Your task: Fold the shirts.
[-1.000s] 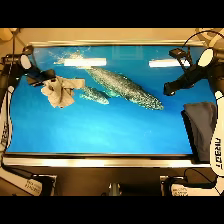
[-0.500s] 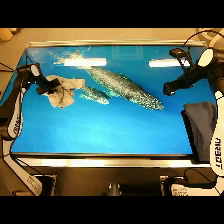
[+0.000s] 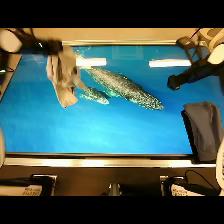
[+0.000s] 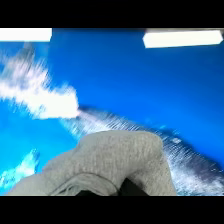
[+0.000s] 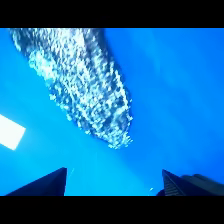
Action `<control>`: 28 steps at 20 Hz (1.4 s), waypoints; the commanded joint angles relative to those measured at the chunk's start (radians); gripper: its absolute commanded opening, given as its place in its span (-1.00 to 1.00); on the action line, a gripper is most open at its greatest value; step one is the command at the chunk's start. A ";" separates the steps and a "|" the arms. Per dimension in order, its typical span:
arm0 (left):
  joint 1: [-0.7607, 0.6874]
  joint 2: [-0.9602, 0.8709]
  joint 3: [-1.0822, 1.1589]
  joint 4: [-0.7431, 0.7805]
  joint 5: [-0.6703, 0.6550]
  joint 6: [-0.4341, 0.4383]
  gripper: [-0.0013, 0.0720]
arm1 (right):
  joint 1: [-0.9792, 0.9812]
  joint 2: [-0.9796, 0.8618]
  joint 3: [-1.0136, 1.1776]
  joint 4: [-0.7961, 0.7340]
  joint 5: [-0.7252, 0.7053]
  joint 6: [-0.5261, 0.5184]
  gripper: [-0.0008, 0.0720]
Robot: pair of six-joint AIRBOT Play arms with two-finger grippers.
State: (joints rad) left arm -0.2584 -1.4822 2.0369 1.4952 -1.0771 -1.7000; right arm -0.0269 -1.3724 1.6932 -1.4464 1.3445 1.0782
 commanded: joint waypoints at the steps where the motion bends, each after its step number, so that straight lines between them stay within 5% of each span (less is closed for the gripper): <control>1: -0.172 0.251 0.011 0.002 0.095 0.025 -0.89 | 0.000 0.185 0.001 -0.068 -0.153 -0.010 0.70; 7: -0.380 0.315 -0.171 0.019 0.099 -0.021 -0.89 | 0.000 0.484 0.001 -0.092 -0.154 -0.010 0.69; 16: -0.679 -0.181 -0.432 -0.219 0.131 -0.021 -0.88 | 0.000 0.502 0.001 -0.167 0.118 -0.009 0.69; 17: -0.692 -0.219 -0.431 -0.258 0.122 -0.021 -0.57 | 0.000 0.486 0.001 -0.167 0.142 -0.010 0.69; 18: -0.693 -0.236 -0.426 -0.284 0.108 -0.021 0.43 | 0.000 0.466 0.001 -0.167 0.166 -0.010 0.69; 19: -0.679 -0.232 -0.412 -0.281 0.075 -0.021 0.98 | 0.000 0.445 0.001 -0.167 0.188 -0.009 0.69; 25: -0.371 0.006 -0.338 0.078 -0.225 0.000 0.97 | 0.000 0.262 -0.070 -0.134 0.216 0.007 0.68; 28: -0.174 0.054 -0.511 0.026 -0.327 -0.010 0.97 | 0.000 0.179 -0.214 0.015 0.227 0.009 0.44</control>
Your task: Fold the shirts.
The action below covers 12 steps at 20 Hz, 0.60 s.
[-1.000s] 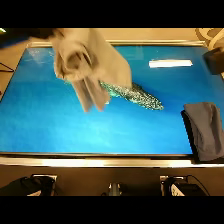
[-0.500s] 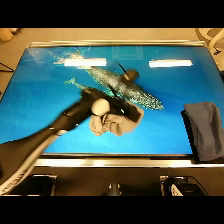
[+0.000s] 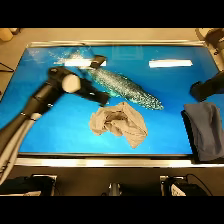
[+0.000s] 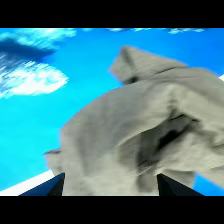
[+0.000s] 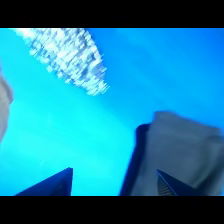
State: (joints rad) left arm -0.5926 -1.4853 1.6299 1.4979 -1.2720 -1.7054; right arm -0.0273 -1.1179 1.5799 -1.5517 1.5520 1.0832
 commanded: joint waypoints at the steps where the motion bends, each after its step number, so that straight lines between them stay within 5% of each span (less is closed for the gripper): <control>1: 0.211 0.057 -0.187 -0.043 -0.132 -0.005 0.97 | 0.001 -0.093 -0.166 0.190 -0.003 -0.009 0.44; 6: 0.244 0.051 -0.549 -0.355 0.132 -0.005 0.97 | 0.001 -0.176 -0.452 0.349 -0.087 -0.085 0.59; 8: 0.213 0.037 -0.607 -0.394 0.204 -0.005 0.97 | 0.001 -0.193 -0.529 0.385 -0.089 -0.133 0.96; 12: 0.172 -0.018 -0.613 -0.399 0.264 0.003 0.97 | 0.001 -0.221 -0.634 0.450 -0.116 -0.182 0.97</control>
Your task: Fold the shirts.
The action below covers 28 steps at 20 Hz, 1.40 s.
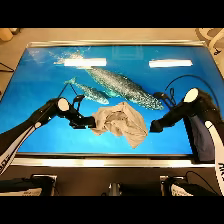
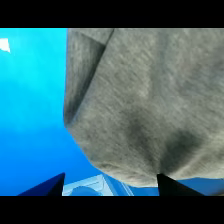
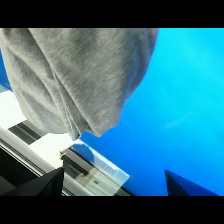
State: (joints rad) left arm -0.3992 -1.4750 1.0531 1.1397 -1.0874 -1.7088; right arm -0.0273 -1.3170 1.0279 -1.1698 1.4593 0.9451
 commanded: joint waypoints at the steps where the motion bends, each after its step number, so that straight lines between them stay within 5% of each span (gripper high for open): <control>1: -0.022 -0.037 -0.037 -0.043 0.104 0.005 0.93 | 0.001 -0.023 -0.104 0.080 -0.045 -0.047 0.97; 5: -0.021 -0.043 -0.034 -0.060 0.165 -0.029 -0.31 | 0.001 -0.042 -0.152 0.131 -0.096 -0.060 0.92; 6: -0.021 -0.043 -0.034 -0.060 0.170 -0.027 -0.79 | 0.001 -0.052 -0.156 0.142 -0.121 -0.060 0.84; 7: -0.022 -0.042 -0.034 -0.059 0.171 -0.017 -0.89 | 0.004 -0.062 -0.156 0.148 -0.139 -0.060 0.79; 11: -0.022 -0.029 -0.034 -0.059 0.170 0.004 -0.89 | 0.116 -0.110 -0.156 0.148 -0.216 -0.068 0.71; 12: -0.021 -0.015 -0.034 -0.059 0.170 0.007 -0.89 | 0.153 -0.117 -0.155 0.147 -0.253 -0.086 0.08; 13: -0.019 0.004 -0.031 -0.055 0.170 0.007 -0.89 | 0.177 -0.115 -0.153 0.126 -0.274 -0.082 -0.92; 17: -0.020 0.146 0.080 0.125 0.169 0.007 -0.90 | 0.177 -0.011 -0.023 -0.025 -0.251 -0.068 -0.92; 22: -0.020 0.403 0.490 0.422 0.172 0.000 -0.90 | 0.178 0.274 0.437 -0.367 -0.328 -0.077 -0.92; 25: -0.020 0.524 0.739 0.595 0.173 -0.080 -0.90 | 0.178 0.444 0.612 -0.400 -0.467 -0.064 -0.92; 28: -0.020 0.623 0.823 0.576 0.200 -0.133 -0.90 | 0.178 0.580 0.629 -0.368 -0.508 0.021 -0.92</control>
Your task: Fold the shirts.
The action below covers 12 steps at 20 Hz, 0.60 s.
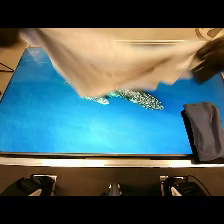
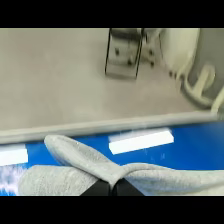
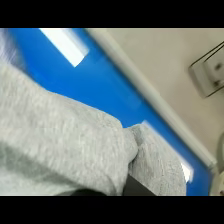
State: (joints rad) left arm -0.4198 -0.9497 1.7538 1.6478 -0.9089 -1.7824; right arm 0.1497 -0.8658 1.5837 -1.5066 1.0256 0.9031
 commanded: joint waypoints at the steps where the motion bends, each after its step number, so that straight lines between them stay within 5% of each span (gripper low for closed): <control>1: 0.000 0.126 0.122 0.054 0.032 -0.059 -0.90 | 0.001 0.151 0.073 -0.031 -0.046 0.072 -0.92; 6: 0.001 0.139 0.122 0.119 -0.082 -0.056 -0.90 | 0.001 0.161 0.073 -0.050 0.181 0.069 -0.92; 9: 0.001 0.069 0.073 0.152 -0.235 -0.013 -0.90 | 0.001 0.091 0.071 -0.042 0.429 0.097 -0.92; 12: 0.000 -0.005 -0.098 0.146 -0.239 -0.017 -0.89 | 0.001 -0.025 -0.068 -0.005 0.649 0.160 -0.92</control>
State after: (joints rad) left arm -0.4198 -0.8986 1.7672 1.7794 -1.0904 -1.8099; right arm 0.1509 -0.8150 1.6028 -1.5436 1.4361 1.0065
